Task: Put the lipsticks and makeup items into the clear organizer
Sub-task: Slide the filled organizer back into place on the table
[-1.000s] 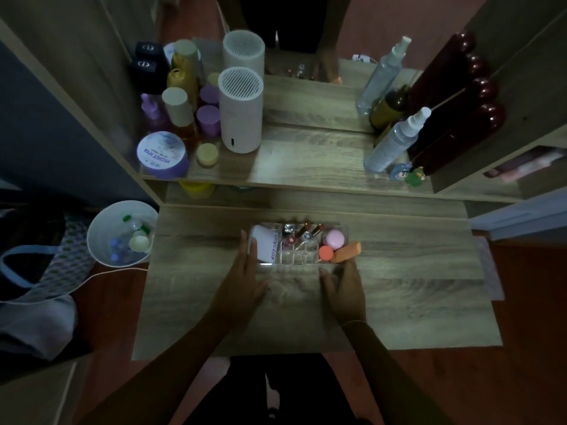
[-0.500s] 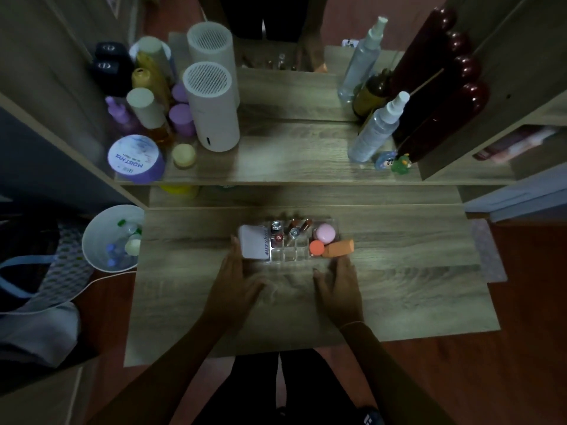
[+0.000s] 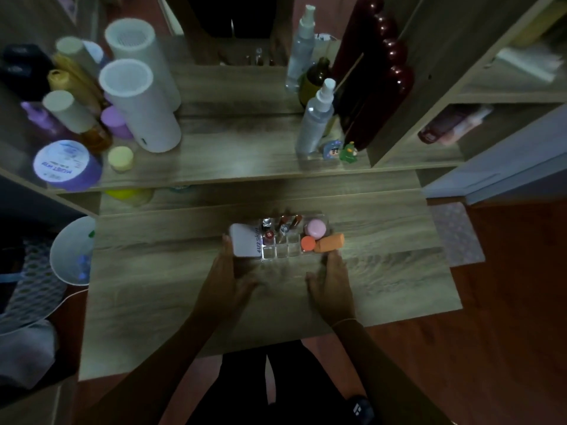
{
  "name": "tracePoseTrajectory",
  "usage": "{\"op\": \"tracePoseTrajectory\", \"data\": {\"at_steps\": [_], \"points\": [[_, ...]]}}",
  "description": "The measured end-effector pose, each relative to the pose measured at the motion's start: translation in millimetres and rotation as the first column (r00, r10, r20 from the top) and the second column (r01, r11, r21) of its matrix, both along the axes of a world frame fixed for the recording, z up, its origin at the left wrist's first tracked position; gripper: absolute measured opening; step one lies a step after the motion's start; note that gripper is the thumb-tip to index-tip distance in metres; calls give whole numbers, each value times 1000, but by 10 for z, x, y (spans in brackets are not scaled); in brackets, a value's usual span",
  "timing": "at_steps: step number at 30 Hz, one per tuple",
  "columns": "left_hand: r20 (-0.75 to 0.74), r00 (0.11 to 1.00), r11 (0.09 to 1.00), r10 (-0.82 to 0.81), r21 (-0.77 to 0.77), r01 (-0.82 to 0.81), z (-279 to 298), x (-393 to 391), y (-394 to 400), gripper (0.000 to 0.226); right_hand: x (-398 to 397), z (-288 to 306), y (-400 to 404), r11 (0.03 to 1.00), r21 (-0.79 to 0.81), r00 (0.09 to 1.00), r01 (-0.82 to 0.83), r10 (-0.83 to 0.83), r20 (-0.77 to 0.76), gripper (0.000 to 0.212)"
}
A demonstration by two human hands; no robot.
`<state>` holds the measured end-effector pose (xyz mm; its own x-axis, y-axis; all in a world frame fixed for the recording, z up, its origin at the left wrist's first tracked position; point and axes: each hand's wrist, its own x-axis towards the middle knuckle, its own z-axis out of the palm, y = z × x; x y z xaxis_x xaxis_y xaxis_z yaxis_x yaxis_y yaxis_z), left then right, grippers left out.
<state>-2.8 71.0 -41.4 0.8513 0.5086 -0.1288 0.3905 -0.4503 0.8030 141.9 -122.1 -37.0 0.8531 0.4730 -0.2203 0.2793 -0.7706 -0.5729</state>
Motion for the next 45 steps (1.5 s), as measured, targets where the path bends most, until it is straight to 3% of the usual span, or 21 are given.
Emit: {"op": "tracePoseTrajectory", "data": {"at_steps": [6, 18, 30, 45], "points": [[10, 998, 998, -64, 27, 64, -56, 272, -219, 103, 239, -46, -308, 992, -118, 998, -51, 54, 25, 65], [3, 988, 984, -157, 87, 157, -146, 826, -598, 99, 809, -103, -786, 992, -126, 999, 3, 3, 48, 76], [-10, 986, 982, -163, 94, 164, -121, 1391, -956, 102, 1305, -170, -1180, 967, -254, 989, -7, 44, 141, 79], [-52, 988, 984, -148, 94, 153, -122, 1723, -1156, 99, 1694, -197, -1308, 965, -263, 991, -19, 54, 125, 81]]}}
